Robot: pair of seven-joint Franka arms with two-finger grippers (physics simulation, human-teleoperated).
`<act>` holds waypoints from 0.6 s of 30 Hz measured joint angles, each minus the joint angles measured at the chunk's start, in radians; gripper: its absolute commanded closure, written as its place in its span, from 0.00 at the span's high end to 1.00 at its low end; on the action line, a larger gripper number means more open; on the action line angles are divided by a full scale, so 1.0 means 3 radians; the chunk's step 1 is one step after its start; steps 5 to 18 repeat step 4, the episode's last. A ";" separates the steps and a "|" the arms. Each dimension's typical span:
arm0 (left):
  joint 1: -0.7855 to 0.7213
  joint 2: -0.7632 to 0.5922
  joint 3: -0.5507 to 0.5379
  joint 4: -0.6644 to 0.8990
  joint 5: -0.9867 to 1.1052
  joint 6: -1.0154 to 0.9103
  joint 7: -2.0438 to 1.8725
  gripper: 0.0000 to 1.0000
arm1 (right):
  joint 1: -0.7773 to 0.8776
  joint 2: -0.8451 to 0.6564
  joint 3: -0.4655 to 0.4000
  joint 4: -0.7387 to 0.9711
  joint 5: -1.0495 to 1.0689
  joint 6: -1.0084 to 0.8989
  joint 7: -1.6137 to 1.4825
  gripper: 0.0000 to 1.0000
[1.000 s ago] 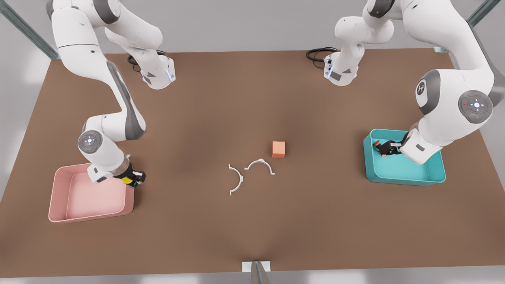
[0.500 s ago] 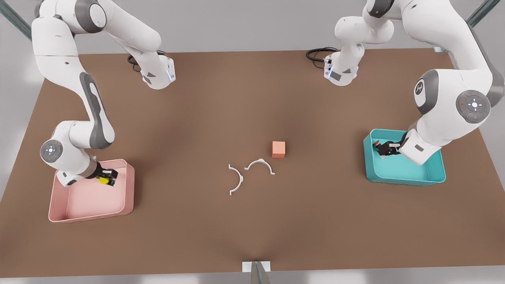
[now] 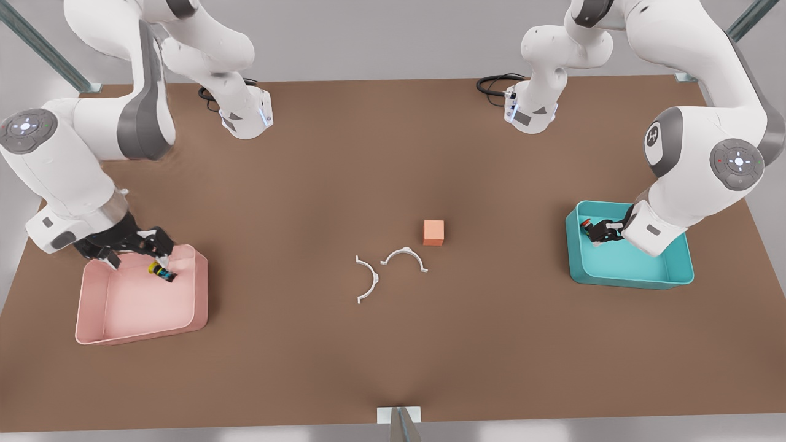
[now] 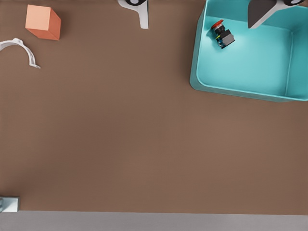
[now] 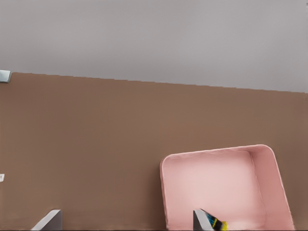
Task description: Place the red button in the blue storage box with the left arm, and place the yellow button in the pink storage box with the right arm
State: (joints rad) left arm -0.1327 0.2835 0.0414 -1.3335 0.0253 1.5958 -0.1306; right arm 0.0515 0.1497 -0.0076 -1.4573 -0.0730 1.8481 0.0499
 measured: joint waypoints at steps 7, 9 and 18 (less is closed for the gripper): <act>-0.0002 0.0000 0.0000 0.0000 0.0000 0.0000 -0.0009 1.00 | -0.0096 -0.0077 -0.0066 0.0012 0.0164 -0.0369 -0.0029 1.00; -0.0002 0.0000 0.0000 0.0000 0.0000 0.0000 -0.0009 1.00 | -0.0096 -0.0077 -0.0066 0.0012 0.0164 -0.0369 -0.0029 1.00; -0.0002 0.0000 0.0000 0.0000 0.0000 0.0000 -0.0009 1.00 | -0.0096 -0.0077 -0.0066 0.0012 0.0164 -0.0369 -0.0029 1.00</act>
